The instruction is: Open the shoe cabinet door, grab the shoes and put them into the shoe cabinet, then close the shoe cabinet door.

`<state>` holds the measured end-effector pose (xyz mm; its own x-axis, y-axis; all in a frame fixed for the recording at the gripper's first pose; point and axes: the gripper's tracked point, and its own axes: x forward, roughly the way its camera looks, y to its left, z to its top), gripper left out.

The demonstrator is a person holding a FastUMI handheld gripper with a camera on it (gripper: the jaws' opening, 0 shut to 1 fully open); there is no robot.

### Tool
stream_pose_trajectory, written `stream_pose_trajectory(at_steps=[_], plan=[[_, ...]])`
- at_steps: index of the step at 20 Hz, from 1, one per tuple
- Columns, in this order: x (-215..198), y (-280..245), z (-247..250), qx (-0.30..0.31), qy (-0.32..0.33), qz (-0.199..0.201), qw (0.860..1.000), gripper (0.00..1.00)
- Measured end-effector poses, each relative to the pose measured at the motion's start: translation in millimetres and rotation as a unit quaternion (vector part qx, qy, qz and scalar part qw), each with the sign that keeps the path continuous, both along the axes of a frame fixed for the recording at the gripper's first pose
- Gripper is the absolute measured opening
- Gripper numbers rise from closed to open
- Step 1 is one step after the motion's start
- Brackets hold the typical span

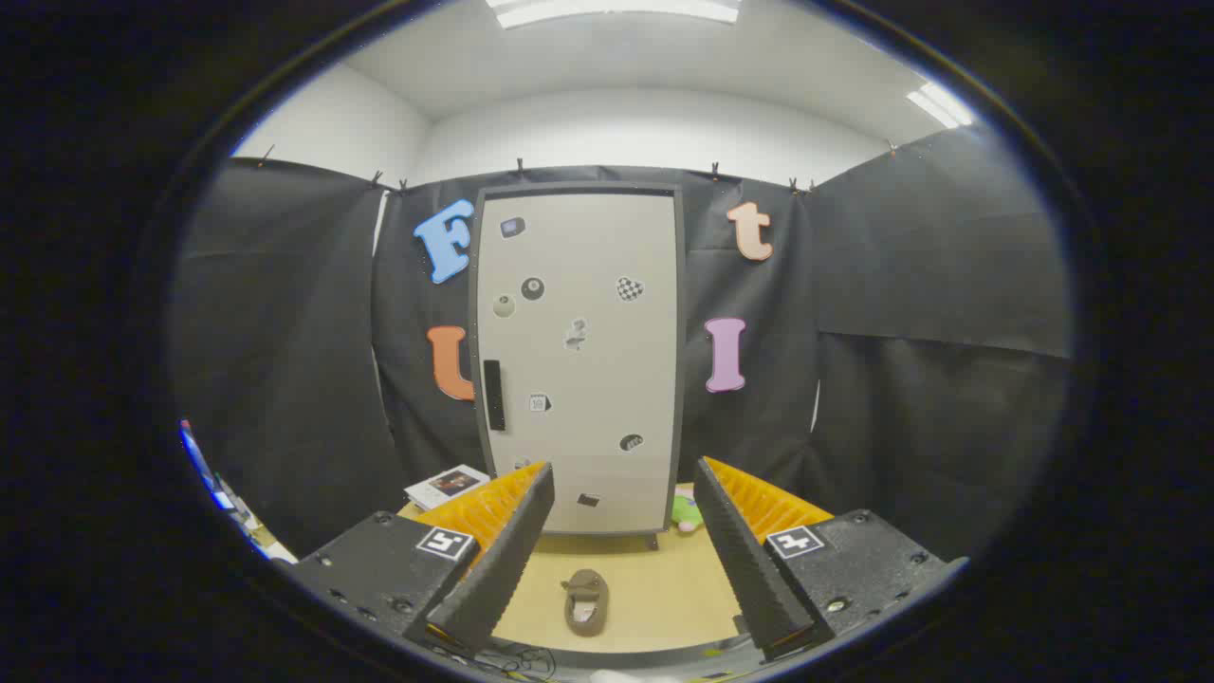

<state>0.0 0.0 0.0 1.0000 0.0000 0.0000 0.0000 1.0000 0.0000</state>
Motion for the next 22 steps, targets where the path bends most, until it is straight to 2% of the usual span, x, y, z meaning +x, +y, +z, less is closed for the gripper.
stream_pose_trajectory(at_steps=[14, 22], plan=[[-18.1, -4.1, -10.1, 0.001, 0.013, -0.015, 1.000, 0.97], [-2.1, 16.6, -10.5, -0.011, 0.012, -0.006, 1.000, 0.97]])
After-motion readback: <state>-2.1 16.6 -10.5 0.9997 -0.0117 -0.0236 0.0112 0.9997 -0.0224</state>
